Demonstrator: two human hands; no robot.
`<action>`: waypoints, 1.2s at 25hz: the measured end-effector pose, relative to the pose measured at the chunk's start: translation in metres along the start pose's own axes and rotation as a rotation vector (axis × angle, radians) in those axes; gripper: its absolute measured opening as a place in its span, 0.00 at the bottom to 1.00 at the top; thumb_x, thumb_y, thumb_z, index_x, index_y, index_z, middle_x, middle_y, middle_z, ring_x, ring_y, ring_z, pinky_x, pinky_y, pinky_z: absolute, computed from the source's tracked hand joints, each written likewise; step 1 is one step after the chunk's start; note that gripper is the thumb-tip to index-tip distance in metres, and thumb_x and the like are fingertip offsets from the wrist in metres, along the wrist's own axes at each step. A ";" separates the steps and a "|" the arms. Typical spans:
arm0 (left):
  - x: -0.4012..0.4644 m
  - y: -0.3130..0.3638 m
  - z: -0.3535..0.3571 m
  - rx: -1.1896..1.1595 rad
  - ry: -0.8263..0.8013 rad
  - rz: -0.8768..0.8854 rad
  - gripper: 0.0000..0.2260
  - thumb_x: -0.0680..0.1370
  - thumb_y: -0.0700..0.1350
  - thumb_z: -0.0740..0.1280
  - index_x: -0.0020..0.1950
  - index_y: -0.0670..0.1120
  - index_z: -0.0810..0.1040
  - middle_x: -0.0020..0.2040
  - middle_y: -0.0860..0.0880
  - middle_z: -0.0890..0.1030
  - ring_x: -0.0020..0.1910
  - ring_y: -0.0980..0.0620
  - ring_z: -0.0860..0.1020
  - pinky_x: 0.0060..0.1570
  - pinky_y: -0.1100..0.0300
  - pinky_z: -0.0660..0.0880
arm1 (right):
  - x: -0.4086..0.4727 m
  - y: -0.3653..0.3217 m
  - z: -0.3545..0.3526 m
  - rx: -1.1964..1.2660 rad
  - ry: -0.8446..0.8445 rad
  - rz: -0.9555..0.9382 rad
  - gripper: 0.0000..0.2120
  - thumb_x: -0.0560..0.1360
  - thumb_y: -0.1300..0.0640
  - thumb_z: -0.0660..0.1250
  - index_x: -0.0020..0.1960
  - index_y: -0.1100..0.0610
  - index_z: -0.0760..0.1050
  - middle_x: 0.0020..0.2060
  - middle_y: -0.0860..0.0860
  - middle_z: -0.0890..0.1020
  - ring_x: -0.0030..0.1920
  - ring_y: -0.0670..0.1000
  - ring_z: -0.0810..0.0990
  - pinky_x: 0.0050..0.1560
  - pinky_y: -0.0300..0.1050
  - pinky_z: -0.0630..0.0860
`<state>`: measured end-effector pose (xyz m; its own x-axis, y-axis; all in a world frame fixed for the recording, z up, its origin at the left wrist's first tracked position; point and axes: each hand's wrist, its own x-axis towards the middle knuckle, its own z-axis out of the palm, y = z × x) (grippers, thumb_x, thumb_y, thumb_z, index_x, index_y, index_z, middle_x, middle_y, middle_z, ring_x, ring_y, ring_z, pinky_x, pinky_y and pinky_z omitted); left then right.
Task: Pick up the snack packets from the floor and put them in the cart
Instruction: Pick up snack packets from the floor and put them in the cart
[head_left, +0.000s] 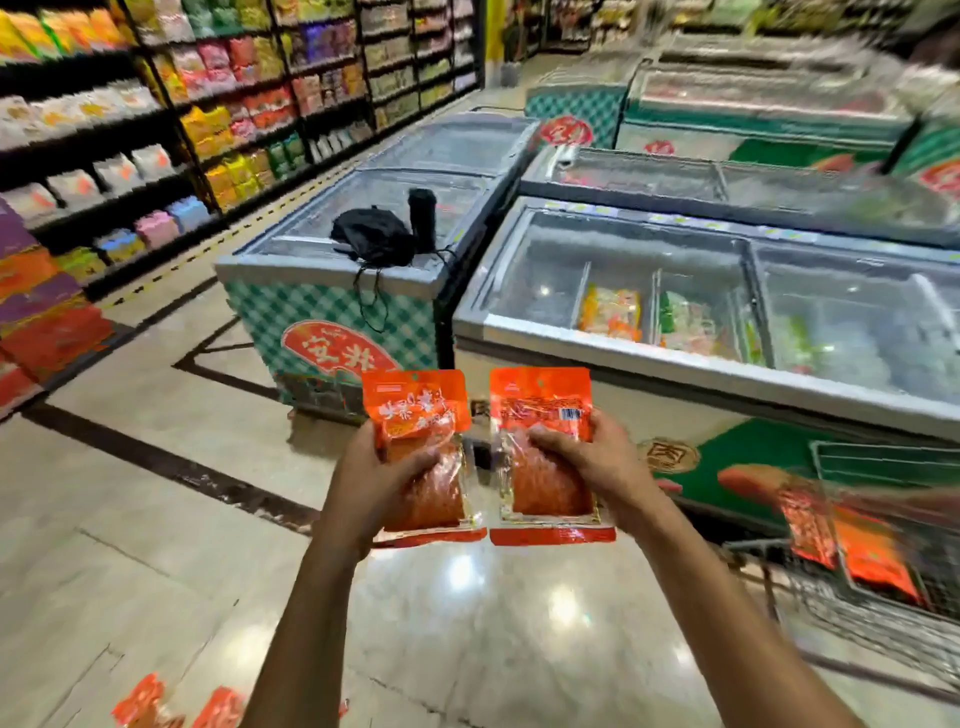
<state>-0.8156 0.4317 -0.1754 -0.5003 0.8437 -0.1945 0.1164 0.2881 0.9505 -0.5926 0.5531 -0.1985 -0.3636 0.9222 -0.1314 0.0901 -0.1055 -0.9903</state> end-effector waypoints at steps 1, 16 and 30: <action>0.002 0.005 0.032 0.010 -0.052 0.009 0.21 0.74 0.45 0.77 0.64 0.54 0.75 0.55 0.54 0.83 0.54 0.50 0.82 0.57 0.48 0.79 | -0.008 0.001 -0.034 0.016 0.052 0.013 0.18 0.69 0.53 0.80 0.57 0.54 0.81 0.47 0.50 0.88 0.46 0.48 0.88 0.42 0.40 0.82; 0.044 0.062 0.456 0.154 -0.736 0.171 0.20 0.73 0.49 0.78 0.62 0.54 0.77 0.56 0.52 0.85 0.53 0.50 0.84 0.58 0.44 0.80 | -0.079 0.048 -0.389 0.196 0.773 0.096 0.15 0.72 0.60 0.77 0.57 0.58 0.80 0.44 0.51 0.89 0.43 0.48 0.88 0.38 0.38 0.82; -0.060 0.072 0.787 0.182 -0.894 0.176 0.21 0.67 0.54 0.78 0.58 0.56 0.79 0.53 0.56 0.86 0.51 0.55 0.85 0.59 0.42 0.80 | -0.170 0.134 -0.698 0.231 0.963 0.167 0.20 0.71 0.57 0.79 0.60 0.58 0.79 0.50 0.55 0.88 0.51 0.56 0.87 0.55 0.56 0.82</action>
<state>-0.1016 0.7580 -0.2856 0.3754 0.8959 -0.2377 0.2989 0.1257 0.9460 0.1287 0.6418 -0.2779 0.5519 0.7861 -0.2785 -0.1482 -0.2361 -0.9604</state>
